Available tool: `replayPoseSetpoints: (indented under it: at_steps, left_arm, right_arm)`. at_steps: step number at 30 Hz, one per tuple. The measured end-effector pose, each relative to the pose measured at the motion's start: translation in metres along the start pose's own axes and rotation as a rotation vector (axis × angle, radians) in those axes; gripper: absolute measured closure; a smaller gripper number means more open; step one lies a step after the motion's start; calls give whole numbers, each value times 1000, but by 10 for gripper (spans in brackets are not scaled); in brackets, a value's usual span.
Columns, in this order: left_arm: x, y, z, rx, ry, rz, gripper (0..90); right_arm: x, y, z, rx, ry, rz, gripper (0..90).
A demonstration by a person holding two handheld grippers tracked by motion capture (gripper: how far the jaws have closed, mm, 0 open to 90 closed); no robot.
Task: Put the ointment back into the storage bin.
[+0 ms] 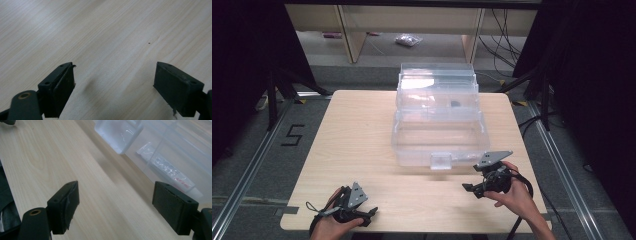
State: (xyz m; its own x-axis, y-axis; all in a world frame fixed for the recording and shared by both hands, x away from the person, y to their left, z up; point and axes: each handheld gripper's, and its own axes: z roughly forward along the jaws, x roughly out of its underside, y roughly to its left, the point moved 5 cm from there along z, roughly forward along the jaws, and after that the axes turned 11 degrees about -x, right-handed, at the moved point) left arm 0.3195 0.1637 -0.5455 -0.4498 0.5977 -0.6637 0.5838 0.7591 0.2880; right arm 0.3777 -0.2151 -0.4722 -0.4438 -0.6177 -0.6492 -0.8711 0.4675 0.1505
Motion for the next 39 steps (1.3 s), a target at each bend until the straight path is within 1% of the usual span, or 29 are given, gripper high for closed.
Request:
replayPoseSetpoints:
  at_steps: [3, 5, 6, 7, 8, 9, 10, 11, 12, 14, 15, 18, 19, 20, 21, 22, 23, 24, 25, 26, 28, 31, 33, 34, 35, 36, 37, 38, 39]
  left_arm:
    - [0, 0, 0, 0, 0, -7, 163]
    - [0, -1, 1, -2, 2, -7, 162]
    - [0, 0, 0, -2, 11, -1, 163]
    - [0, -1, 1, -1, -3, -11, 163]
    - [0, -1, 1, -2, -3, -11, 163]
    - [0, -1, 1, -2, -3, -12, 163]
    - [0, -1, 1, -2, -3, -11, 163]
    - [0, -1, 1, -2, -4, -11, 162]
    - [0, -1, 1, -2, -3, -11, 163]
    - [0, -1, 1, -1, -4, -10, 162]
    - [-1, 0, 1, -2, -5, 3, 163]
    - [0, -1, 1, -2, -4, -12, 163]
    - [0, -1, 1, -1, -3, -11, 162]
    - [0, -1, 1, -1, -4, -8, 163]
    - [-1, 0, 0, -1, -5, 4, 163]
    - [-1, -1, 0, -1, -6, -1, 163]
    - [-1, -1, 1, -2, -6, -1, 163]
    - [-1, -1, 1, -2, -5, -2, 163]
    - [-1, -1, 1, -2, -6, -3, 162]
    - [-1, -1, 1, -2, -7, -1, 163]
    - [-1, -1, 0, -2, -8, -4, 162]
    - [-1, -1, 0, -4, -6, -4, 163]
    - [-1, -1, 0, -4, -6, -2, 163]
    - [-1, -1, -1, -3, -5, -3, 163]
    - [-1, -1, -1, -3, -5, -1, 163]
    - [-1, -1, -1, -3, -6, 0, 163]
    - [-1, -1, -1, -3, -5, 2, 163]
    - [-1, -1, -1, -3, -5, 2, 162]
    - [-1, -1, -1, -3, -5, 2, 163]
  right_arm:
    - [3, 3, 4, 6, -16, 31, 225]
    - [7, 3, 7, 4, -16, 27, 225]
    - [8, 3, 8, -11, -1, 13, 224]
    - [9, 3, 10, -5, -13, 11, 224]
    - [11, 3, 11, -11, -3, 11, 224]
    - [12, 3, 12, 2, -8, 29, 224]
    - [13, 4, 12, -16, 0, 17, 224]
    - [14, 5, 12, -8, 1, 38, 224]
    - [14, 3, 13, -4, -13, 21, 224]
    - [16, 4, 12, -3, -1, 45, 222]
    - [17, 5, 12, -12, 4, 50, 222]
    - [20, 4, 13, -7, -17, 39, 221]
    - [22, 6, 13, -17, -2, 52, 220]
    - [23, 5, 14, -8, -14, 49, 220]
    - [25, 5, 14, -14, -6, 40, 219]
    - [26, 5, 15, -14, 0, 39, 220]
    - [27, 6, 16, -17, -6, 58, 220]
    - [28, 4, 16, -17, 2, 34, 219]
    - [30, 6, 17, -22, 9, 52, 219]
    - [31, 6, 19, -10, 2, 51, 219]
    - [33, 8, 20, -22, 10, 75, 215]
    - [36, 6, 22, -21, 18, 56, 212]
    - [39, 7, 22, -21, 16, 59, 208]
    - [40, 8, 22, -22, 26, 86, 208]
    - [41, 9, 24, -19, 13, 81, 207]
    - [43, 8, 23, -25, 30, 76, 208]
    - [43, 6, 23, -18, 26, 49, 207]
    - [45, 11, 24, -28, 20, 105, 207]
    - [46, 8, 24, -22, 25, 72, 207]
